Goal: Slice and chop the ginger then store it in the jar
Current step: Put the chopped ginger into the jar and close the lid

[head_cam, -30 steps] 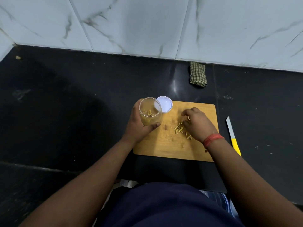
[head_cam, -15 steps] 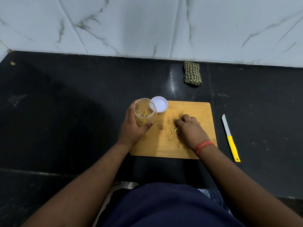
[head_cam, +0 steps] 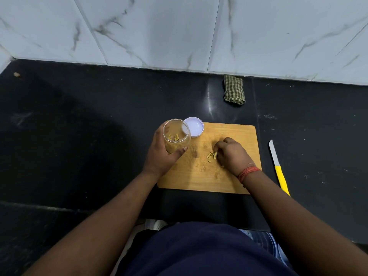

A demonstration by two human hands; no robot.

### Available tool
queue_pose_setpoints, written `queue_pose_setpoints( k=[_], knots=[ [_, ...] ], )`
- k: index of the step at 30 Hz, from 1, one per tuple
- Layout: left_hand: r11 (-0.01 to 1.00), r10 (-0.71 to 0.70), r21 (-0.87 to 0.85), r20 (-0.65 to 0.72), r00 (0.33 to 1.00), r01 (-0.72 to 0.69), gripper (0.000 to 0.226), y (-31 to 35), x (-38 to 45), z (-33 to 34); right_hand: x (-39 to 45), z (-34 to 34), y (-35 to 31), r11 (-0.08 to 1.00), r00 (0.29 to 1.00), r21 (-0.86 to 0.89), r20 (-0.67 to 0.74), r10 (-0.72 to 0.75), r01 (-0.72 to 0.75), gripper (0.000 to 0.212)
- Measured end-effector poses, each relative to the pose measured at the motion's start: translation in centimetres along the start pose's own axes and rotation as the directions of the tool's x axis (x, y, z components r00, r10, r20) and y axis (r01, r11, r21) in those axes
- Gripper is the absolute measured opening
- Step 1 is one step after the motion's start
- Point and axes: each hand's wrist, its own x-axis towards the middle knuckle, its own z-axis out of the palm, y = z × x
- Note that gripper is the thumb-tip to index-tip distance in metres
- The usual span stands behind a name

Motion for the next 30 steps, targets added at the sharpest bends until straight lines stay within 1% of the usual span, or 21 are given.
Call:
queue_pose_setpoints(
  k=[2,4,5,7,9,11,12,14,15,17,19,20,21,23,25,27,28,30],
  knots=[
    [1.0,0.002,-0.007,0.006,1.0,-0.002,0.094,-0.1,0.0,0.0,0.0,-0.6,-0.1,0.982,0.996,0.17,-0.025,0.088,-0.083,0.016],
    [1.0,0.001,-0.015,0.008,1.0,-0.001,0.094,-0.1,0.0,0.0,-0.1,-1.5,-0.6,0.914,0.981,0.371,-0.037,0.19,-0.163,0.017],
    [1.0,-0.001,-0.019,0.008,1.0,0.001,0.094,-0.1,0.0,0.0,-0.1,-2.0,-1.1,0.868,0.975,0.463,-0.04,0.22,-0.177,0.018],
    [1.0,-0.005,-0.018,0.011,1.0,0.005,0.095,-0.1,0.0,0.0,0.3,-3.3,-2.6,0.804,0.975,0.581,-0.071,0.21,-0.13,0.018],
    [1.0,-0.015,-0.016,0.015,1.0,0.015,0.096,0.0,-0.1,0.0,0.9,-4.7,-4.7,0.778,0.983,0.627,-0.111,0.144,-0.043,0.014],
    [1.0,-0.019,-0.007,0.021,1.0,0.019,0.097,0.0,0.0,0.0,1.6,-5.9,-6.9,0.79,0.987,0.611,-0.151,0.048,0.056,0.011],
    [1.0,-0.013,-0.002,0.027,1.0,0.013,0.097,0.0,0.0,0.0,2.0,-6.4,-8.0,0.813,0.984,0.572,-0.175,-0.008,0.108,0.012],
    [1.0,-0.007,0.001,0.045,0.999,0.007,0.096,-0.2,0.1,0.0,2.9,-6.7,-9.7,0.89,0.971,0.404,-0.194,-0.141,0.21,0.014],
    [1.0,-0.011,0.004,0.054,0.998,0.011,0.096,-0.2,0.1,-0.1,3.3,-6.6,-10.3,0.921,0.962,0.294,-0.176,-0.21,0.255,0.014],
    [1.0,-0.022,0.015,0.066,0.998,0.021,0.096,-0.3,0.2,-0.1,4.0,-6.1,-11.1,0.936,0.94,0.112,-0.11,-0.322,0.333,0.016],
    [1.0,-0.021,0.019,0.075,0.997,0.019,0.098,-0.4,0.3,-0.1,4.4,-5.6,-11.4,0.922,0.92,-0.011,-0.06,-0.386,0.386,0.023],
    [1.0,-0.017,0.015,0.077,0.997,0.016,0.098,-0.4,0.3,-0.1,4.4,-5.5,-11.4,0.916,0.914,-0.04,-0.053,-0.401,0.4,0.026],
    [1.0,-0.014,0.009,0.077,0.997,0.013,0.098,-0.4,0.3,-0.1,4.5,-5.4,-11.4,0.914,0.912,-0.039,-0.057,-0.406,0.405,0.028],
    [1.0,-0.01,-0.005,0.077,0.997,0.01,0.099,-0.4,0.3,-0.1,4.3,-5.6,-10.9,0.93,0.928,0.046,-0.101,-0.359,0.365,0.027],
    [0.999,-0.025,-0.025,0.073,0.997,0.027,0.099,-0.3,0.2,-0.2,3.9,-5.9,-10.0,0.946,0.953,0.177,-0.186,-0.239,0.272,0.025],
    [0.998,-0.038,-0.052,0.058,0.998,0.041,0.1,-0.1,0.1,-0.2,3.0,-6.0,-7.8,0.942,0.961,0.278,-0.253,-0.116,0.187,0.022],
    [0.998,-0.036,-0.057,0.049,0.998,0.039,0.1,-0.2,0.0,-0.1,2.5,-5.9,-6.3,0.948,0.966,0.287,-0.249,-0.066,0.138,0.019],
    [0.998,-0.024,-0.051,0.038,0.999,0.026,0.101,-0.3,0.0,0.0,1.3,-5.1,-3.1,0.972,0.985,0.235,-0.166,0.039,0.001,0.014]
  ],
)
